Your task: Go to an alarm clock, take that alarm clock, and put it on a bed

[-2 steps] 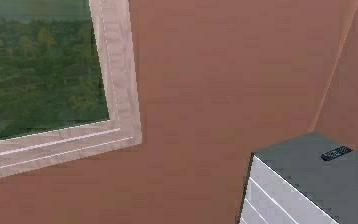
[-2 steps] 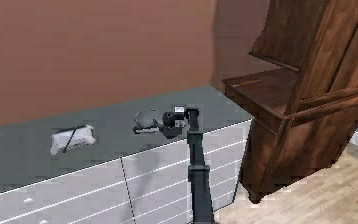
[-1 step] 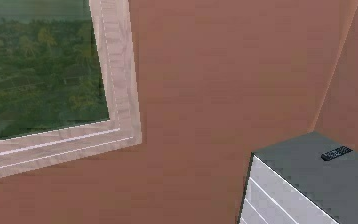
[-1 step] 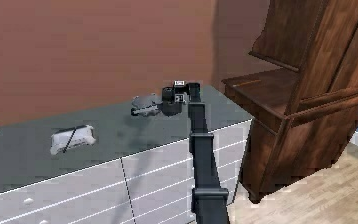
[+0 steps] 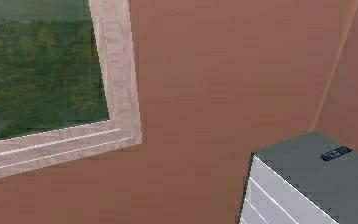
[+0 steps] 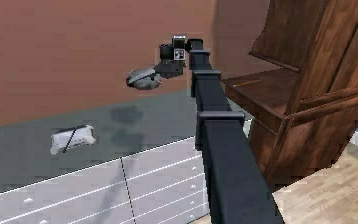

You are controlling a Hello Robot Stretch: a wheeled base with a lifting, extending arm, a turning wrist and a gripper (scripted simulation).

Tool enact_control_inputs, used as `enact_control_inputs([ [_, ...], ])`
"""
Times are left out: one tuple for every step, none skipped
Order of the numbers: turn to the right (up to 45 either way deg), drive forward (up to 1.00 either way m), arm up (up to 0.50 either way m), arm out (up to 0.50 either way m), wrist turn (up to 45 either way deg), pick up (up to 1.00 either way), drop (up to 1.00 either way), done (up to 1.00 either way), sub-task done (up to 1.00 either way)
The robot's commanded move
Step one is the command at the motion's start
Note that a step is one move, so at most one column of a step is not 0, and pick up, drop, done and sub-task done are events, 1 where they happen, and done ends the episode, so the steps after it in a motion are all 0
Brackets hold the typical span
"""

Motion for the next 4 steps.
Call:
enact_control_inputs([
  [0.0, 0.0, 0.0, 0.0, -45.0, 0.0, 0.0, 0.0, 0.0],
  [0.0, 0.0, 0.0, 0.0, -45.0, 0.0, 0.0, 0.0, 0.0],
  [0.0, 0.0, 0.0, 0.0, -3.0, 0.0, 0.0, 0.0, 0.0],
  [0.0, 0.0, 0.0, -0.48, 0.0, 0.0, 0.0, 0.0, 0.0],
])
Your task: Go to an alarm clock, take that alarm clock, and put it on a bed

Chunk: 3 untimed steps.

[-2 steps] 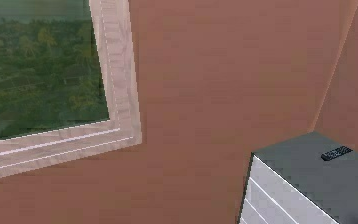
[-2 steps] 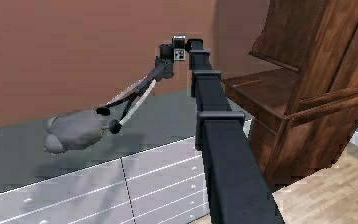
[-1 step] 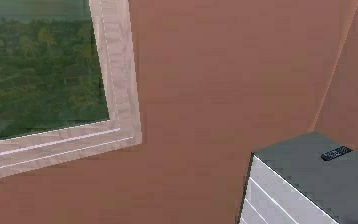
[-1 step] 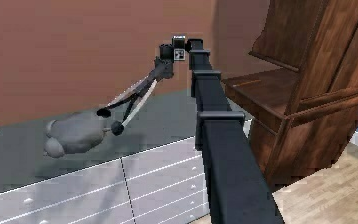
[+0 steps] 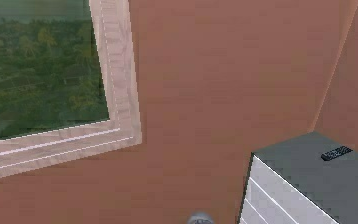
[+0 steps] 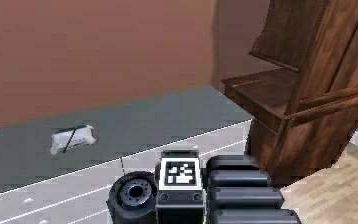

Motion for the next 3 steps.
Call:
enact_control_inputs([
  [45.0, 0.0, 0.0, 0.0, 0.0, 0.0, 0.0, 0.0, 0.0],
  [45.0, 0.0, 0.0, 0.0, 0.0, 0.0, 0.0, 0.0, 0.0],
  [45.0, 0.0, 0.0, 0.0, 0.0, 0.0, 0.0, 0.0, 0.0],
])
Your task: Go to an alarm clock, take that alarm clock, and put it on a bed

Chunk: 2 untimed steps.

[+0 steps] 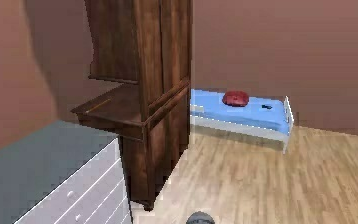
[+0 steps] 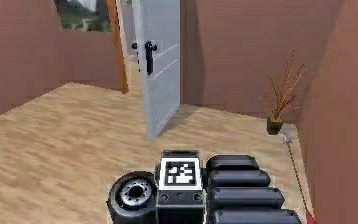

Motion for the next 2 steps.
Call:
enact_control_inputs([
  [18.0, 0.0, 0.0, 0.0, 0.0, 0.0, 0.0, 0.0, 0.0],
  [0.0, 1.0, 0.0, 0.0, 0.0, 0.0, 0.0, 0.0, 0.0],
])
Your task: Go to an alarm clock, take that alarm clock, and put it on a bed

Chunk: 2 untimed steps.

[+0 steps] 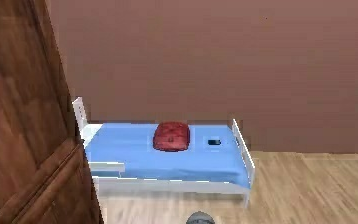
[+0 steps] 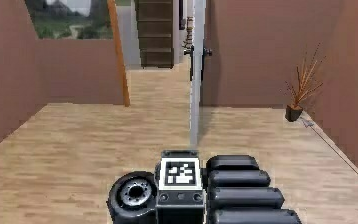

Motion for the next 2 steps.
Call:
enact_control_inputs([
  [0.0, 0.65, 0.0, 0.0, 0.0, 0.0, 0.0, 0.0, 0.0],
  [45.0, 0.0, 0.0, 0.0, 0.0, 0.0, 0.0, 0.0, 0.0],
])
